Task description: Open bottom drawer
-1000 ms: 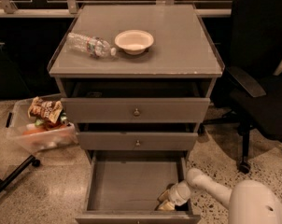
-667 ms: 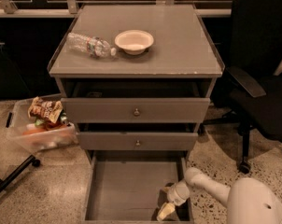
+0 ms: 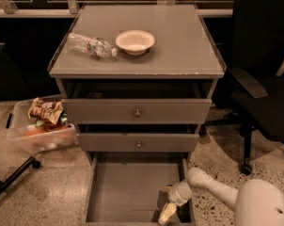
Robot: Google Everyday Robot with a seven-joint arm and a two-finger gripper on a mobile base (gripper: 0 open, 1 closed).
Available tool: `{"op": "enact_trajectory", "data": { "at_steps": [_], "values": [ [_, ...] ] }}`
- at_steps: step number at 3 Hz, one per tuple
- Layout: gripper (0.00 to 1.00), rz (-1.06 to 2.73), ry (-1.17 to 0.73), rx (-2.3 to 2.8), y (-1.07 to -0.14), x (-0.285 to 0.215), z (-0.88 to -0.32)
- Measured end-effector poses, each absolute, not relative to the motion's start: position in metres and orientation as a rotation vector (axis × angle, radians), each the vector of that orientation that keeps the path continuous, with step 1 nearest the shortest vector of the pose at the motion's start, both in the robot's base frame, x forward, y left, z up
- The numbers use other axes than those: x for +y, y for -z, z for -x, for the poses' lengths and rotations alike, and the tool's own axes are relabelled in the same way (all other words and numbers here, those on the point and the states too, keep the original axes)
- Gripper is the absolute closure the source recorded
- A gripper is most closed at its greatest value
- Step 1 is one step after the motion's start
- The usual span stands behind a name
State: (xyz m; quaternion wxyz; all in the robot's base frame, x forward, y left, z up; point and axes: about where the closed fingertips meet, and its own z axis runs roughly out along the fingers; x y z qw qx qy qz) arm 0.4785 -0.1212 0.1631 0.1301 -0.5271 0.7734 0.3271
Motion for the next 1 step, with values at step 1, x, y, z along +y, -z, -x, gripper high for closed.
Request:
{"op": "enact_trajectory", "data": {
  "at_steps": [1],
  "values": [
    [0.00,1.537,-0.913,2.222,-0.1754,-0.1170,-0.4810]
  ]
}}
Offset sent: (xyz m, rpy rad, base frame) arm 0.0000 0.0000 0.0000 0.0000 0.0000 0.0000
